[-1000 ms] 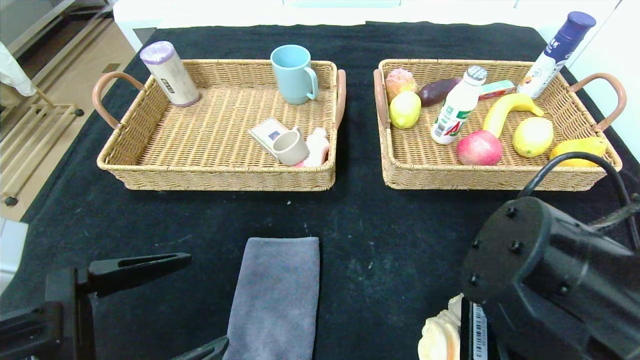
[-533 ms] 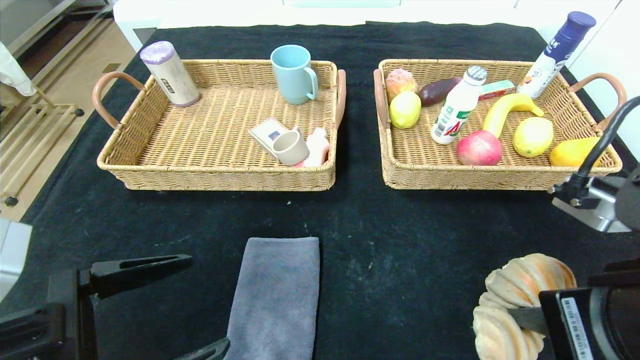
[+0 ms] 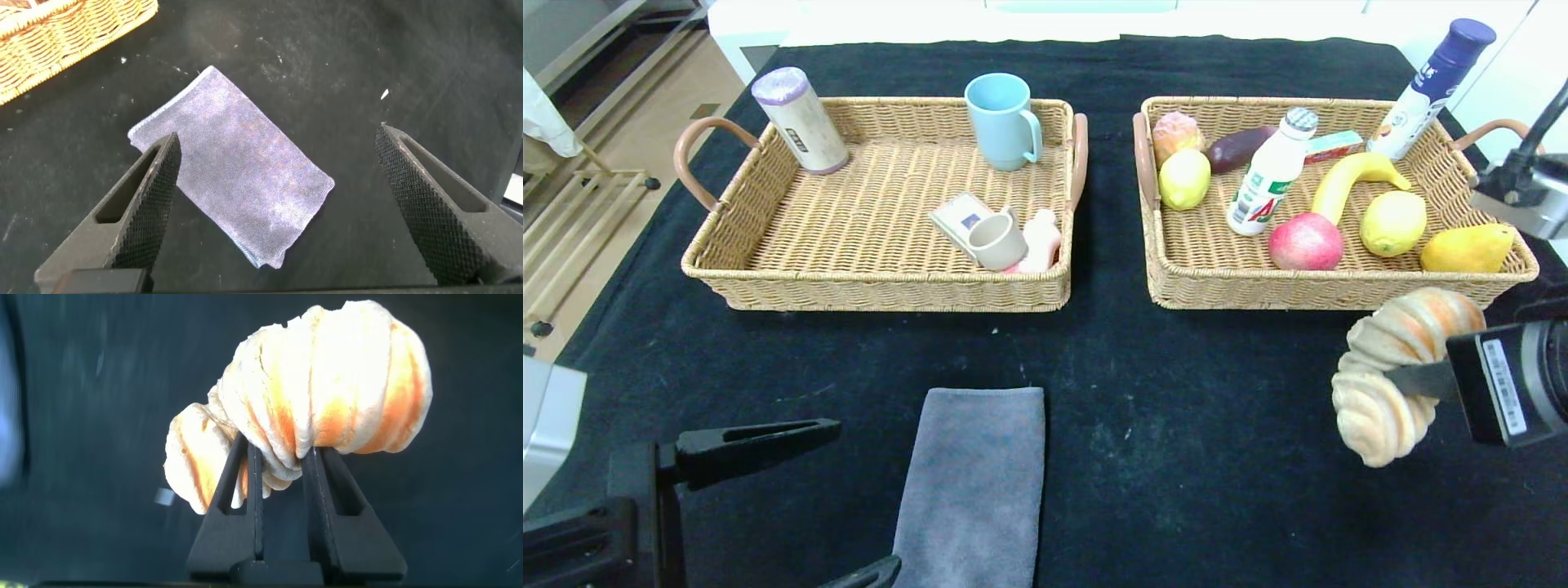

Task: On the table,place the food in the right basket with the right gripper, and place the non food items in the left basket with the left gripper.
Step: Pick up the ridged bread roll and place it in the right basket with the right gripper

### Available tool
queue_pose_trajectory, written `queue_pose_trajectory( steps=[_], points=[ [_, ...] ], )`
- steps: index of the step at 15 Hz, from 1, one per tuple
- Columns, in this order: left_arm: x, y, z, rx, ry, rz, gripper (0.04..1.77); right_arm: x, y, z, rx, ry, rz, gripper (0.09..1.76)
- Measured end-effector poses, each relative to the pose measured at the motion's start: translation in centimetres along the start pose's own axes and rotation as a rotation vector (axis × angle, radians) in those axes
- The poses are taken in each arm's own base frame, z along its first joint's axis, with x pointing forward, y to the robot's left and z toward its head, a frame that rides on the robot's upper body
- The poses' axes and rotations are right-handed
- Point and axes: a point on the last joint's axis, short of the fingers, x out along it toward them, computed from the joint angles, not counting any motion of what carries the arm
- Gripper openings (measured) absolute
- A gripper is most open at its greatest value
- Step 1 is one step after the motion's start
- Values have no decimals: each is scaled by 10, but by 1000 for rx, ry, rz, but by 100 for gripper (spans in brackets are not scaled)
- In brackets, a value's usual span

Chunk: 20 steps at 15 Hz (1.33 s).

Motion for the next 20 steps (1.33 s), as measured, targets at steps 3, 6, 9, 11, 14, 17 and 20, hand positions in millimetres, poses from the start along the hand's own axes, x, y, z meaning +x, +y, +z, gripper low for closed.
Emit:
queue_pose_trajectory(
  steps=[3, 6, 9, 11, 14, 17, 20],
  points=[
    [0, -1, 0, 2, -1, -10, 172, 2, -11, 23, 12, -63, -34, 40],
    [1, -2, 0, 3, 0, -17, 172, 7, -22, 43, 17, -99, -30, 39],
    [0, -2, 0, 3, -1, -20, 172, 17, -32, 63, 7, -173, -60, 38],
    [0, -3, 0, 4, -5, -20, 172, 28, -38, 76, 19, -238, -87, 38],
    [-1, -3, 1, 6, -10, -20, 172, 46, -50, 89, 27, -278, -134, 38],
    [-2, -3, 2, 7, -14, -19, 172, 55, -59, 96, 32, -304, -165, 38],
    [-2, -3, 2, 7, -13, -19, 172, 57, -67, 109, 55, -363, -190, 38]
  ],
)
